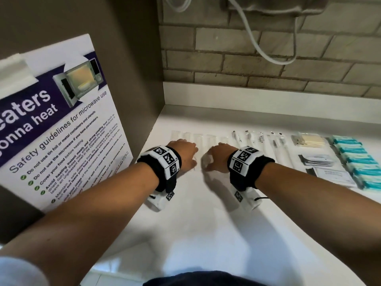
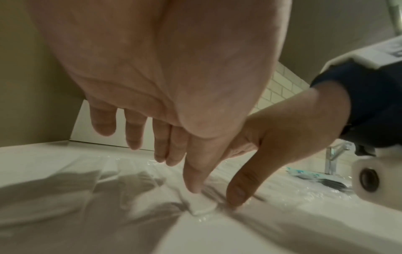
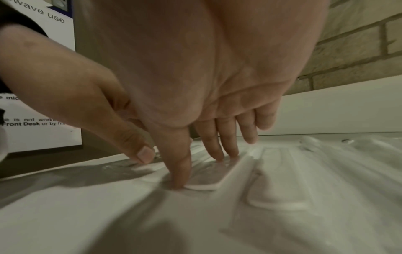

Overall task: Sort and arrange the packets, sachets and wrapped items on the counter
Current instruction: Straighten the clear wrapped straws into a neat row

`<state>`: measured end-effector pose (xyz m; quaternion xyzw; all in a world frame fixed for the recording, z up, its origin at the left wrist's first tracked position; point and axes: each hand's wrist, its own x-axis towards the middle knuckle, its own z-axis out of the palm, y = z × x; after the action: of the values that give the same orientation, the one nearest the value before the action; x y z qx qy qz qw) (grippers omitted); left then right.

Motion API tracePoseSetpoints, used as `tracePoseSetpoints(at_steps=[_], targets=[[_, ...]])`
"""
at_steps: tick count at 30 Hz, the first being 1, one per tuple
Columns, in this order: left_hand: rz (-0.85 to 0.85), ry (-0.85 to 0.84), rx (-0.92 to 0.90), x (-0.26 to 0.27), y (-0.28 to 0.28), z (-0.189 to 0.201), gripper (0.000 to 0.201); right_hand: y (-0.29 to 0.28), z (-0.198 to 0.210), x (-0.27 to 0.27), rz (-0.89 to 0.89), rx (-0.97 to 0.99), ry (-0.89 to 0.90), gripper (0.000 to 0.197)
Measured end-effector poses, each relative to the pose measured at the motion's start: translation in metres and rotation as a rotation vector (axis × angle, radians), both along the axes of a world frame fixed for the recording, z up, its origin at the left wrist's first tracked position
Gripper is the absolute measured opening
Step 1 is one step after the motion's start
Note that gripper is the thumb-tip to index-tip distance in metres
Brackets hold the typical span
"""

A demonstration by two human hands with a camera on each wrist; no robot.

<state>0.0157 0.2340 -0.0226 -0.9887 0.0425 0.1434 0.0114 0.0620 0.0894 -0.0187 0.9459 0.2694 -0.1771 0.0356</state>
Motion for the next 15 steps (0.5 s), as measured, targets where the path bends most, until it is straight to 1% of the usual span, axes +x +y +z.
tracePoseSetpoints(at_steps=[2, 6, 10, 15], targets=[[-0.002, 0.002, 0.019, -0.001, -0.007, -0.004, 0.045, -0.002, -0.002, -0.001, -0.009, 0.023, 0.012, 0.051], [0.015, 0.017, 0.027, 0.000, -0.014, -0.007, 0.053, -0.002, -0.002, -0.002, 0.012, 0.038, 0.032, 0.048], [0.014, 0.056, 0.052, 0.004, -0.012, -0.007, 0.053, 0.001, -0.003, -0.002, 0.043, 0.048, 0.036, 0.041], [0.018, 0.088, 0.073, 0.006, -0.011, -0.005, 0.051, 0.005, -0.003, -0.001, 0.051, 0.050, 0.040, 0.039]])
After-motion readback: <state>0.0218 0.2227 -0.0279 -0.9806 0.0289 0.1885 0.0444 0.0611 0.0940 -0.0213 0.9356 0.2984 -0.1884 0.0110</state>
